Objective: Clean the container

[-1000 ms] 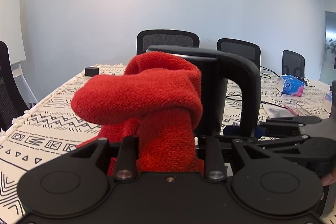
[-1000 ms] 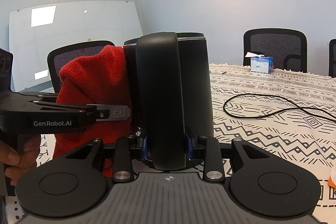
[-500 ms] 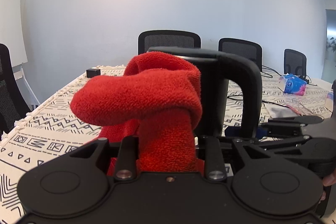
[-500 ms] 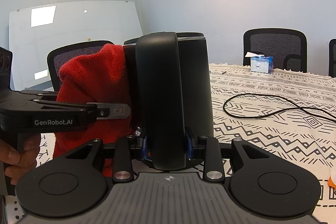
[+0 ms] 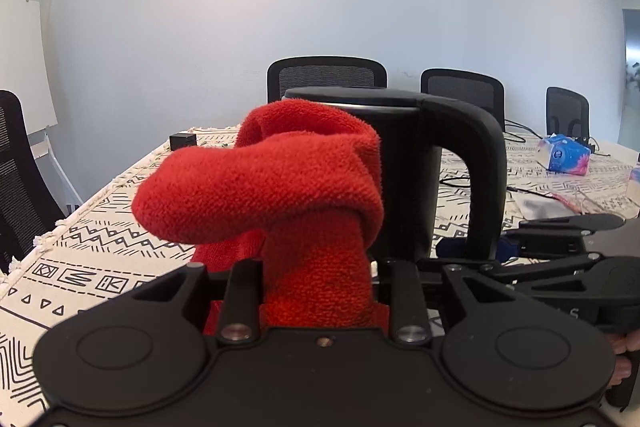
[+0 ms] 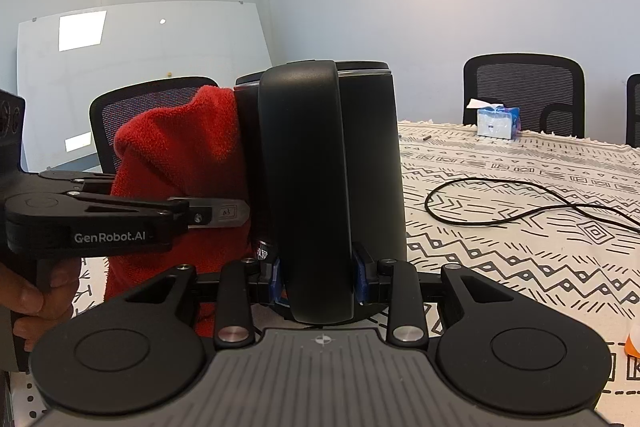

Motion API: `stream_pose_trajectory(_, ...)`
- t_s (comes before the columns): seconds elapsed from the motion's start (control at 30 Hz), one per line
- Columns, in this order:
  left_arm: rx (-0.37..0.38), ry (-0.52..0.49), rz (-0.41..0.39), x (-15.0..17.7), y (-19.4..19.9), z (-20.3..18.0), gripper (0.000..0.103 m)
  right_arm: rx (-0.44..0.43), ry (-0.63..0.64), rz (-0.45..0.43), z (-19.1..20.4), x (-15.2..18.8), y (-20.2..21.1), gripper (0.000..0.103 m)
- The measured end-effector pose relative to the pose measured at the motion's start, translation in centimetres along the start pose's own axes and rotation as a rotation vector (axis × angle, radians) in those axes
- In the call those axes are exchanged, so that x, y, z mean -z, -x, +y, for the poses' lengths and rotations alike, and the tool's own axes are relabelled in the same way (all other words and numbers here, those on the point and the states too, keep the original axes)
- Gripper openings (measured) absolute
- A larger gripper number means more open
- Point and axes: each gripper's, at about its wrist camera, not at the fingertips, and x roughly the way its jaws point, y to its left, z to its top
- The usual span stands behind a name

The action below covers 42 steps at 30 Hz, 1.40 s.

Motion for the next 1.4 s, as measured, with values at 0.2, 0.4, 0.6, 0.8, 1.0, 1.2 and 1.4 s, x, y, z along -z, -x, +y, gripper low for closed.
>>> stream_pose_trajectory(0.2,0.010,0.008,-0.030,-0.7,0.7,0.0,0.031,0.001,0.000,0.000,0.0,0.0,-0.1,0.031)
stream_pose_trajectory(0.4,-0.004,0.001,0.003,0.3,0.1,-0.1,0.033,0.001,0.000,0.000,0.0,0.0,-0.1,0.031)
stream_pose_trajectory(0.6,0.011,0.007,-0.033,-0.7,1.0,-0.1,0.032,0.001,0.001,0.000,-0.1,0.0,-0.1,0.031)
stream_pose_trajectory(0.8,0.001,0.001,-0.016,0.0,0.7,-0.4,0.032,0.002,0.001,0.000,-0.1,0.0,-0.2,0.031)
stream_pose_trajectory(1.0,0.003,0.005,-0.017,-0.2,1.1,-0.4,0.032,0.003,0.003,0.000,-0.1,0.0,-0.3,0.031)
stream_pose_trajectory(1.2,0.014,-0.015,-0.057,-0.7,1.6,-0.8,0.033,0.004,0.003,-0.001,-0.1,0.0,-0.4,0.031)
stream_pose_trajectory(1.4,0.004,0.004,-0.012,-0.1,0.7,-0.5,0.032,0.003,0.003,-0.002,-0.2,0.0,-0.4,0.031)
